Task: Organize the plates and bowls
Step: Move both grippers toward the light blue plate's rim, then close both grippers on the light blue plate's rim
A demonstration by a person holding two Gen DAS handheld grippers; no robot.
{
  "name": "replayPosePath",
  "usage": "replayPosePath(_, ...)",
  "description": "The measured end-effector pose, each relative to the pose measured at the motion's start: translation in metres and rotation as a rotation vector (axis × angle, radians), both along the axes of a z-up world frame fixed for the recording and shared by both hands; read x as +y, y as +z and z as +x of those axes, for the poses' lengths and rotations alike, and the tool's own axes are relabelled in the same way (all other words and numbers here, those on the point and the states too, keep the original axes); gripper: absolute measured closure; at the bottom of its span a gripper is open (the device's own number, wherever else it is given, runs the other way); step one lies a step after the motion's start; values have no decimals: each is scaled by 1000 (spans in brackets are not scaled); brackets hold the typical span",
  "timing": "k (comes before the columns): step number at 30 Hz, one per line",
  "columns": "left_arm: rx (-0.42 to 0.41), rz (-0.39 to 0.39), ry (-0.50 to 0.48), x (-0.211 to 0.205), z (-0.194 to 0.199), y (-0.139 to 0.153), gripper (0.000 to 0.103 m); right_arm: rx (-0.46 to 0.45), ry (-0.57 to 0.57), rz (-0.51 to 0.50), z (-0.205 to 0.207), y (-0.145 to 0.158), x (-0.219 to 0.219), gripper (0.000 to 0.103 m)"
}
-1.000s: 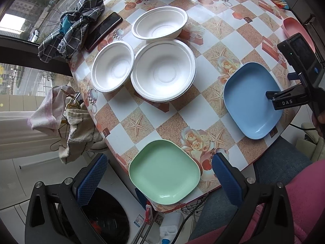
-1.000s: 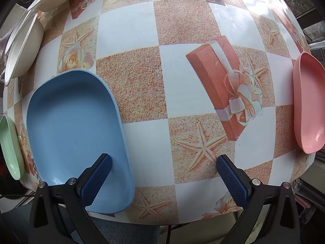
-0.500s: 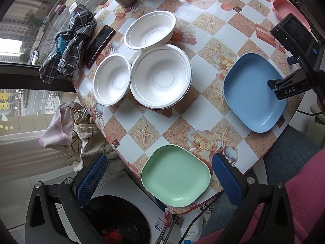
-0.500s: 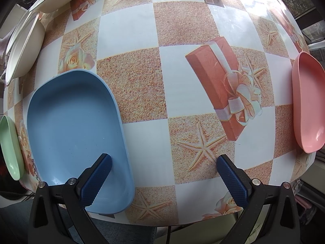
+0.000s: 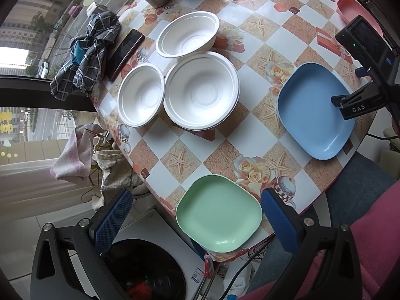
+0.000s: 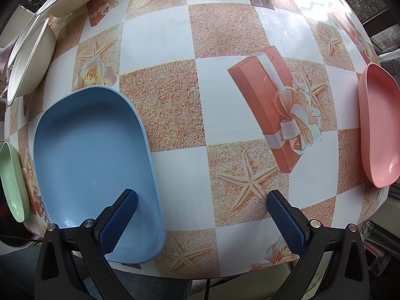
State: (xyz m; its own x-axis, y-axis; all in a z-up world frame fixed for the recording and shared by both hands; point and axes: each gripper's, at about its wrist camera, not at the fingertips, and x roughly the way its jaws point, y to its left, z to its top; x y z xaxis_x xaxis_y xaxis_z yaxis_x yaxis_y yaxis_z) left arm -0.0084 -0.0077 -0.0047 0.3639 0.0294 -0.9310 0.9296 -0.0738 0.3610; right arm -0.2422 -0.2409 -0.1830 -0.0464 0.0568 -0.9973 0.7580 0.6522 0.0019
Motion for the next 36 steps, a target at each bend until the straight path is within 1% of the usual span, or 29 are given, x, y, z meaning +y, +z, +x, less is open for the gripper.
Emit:
replayPosePath(7, 29, 3, 35, -2, 4, -6, 0, -10, -2, -13, -1, 5, 4, 0)
replayPosePath(13, 78, 26, 54, -7, -7, -24, 0, -3, -3, -9, -1, 4, 7, 0)
replayPosePath(18, 138, 34, 95, -8, -15, -39, 0, 24, -1, 29, 4, 6, 3, 0)
replayPosePath(20, 153, 38, 126, -6, -14, -44, 0, 37, 1, 50, 9, 8, 0, 0)
replayPosePath(23, 177, 16, 183, -4, -12, -45, 0, 56, 2, 75, 14, 9, -4, 0)
replayPosePath(26, 226, 7, 276, -4, -8, -51, 0, 57, -4, 83, 16, 12, -9, 0)
replayPosePath(29, 255, 19, 377, -6, -9, -63, 0, 63, 0, 92, 20, 13, -12, 0)
replayPosePath(31, 250, 0, 426, -10, -11, -74, 0, 85, 11, 122, 26, 13, -19, 0)
replayPosePath(34, 236, -6, 482, -18, -16, -92, 0, 131, 13, 178, 38, 5, -26, 0)
replayPosePath(36, 243, -31, 527, -23, -18, -99, 0, 131, 18, 184, 43, 6, -32, 0)
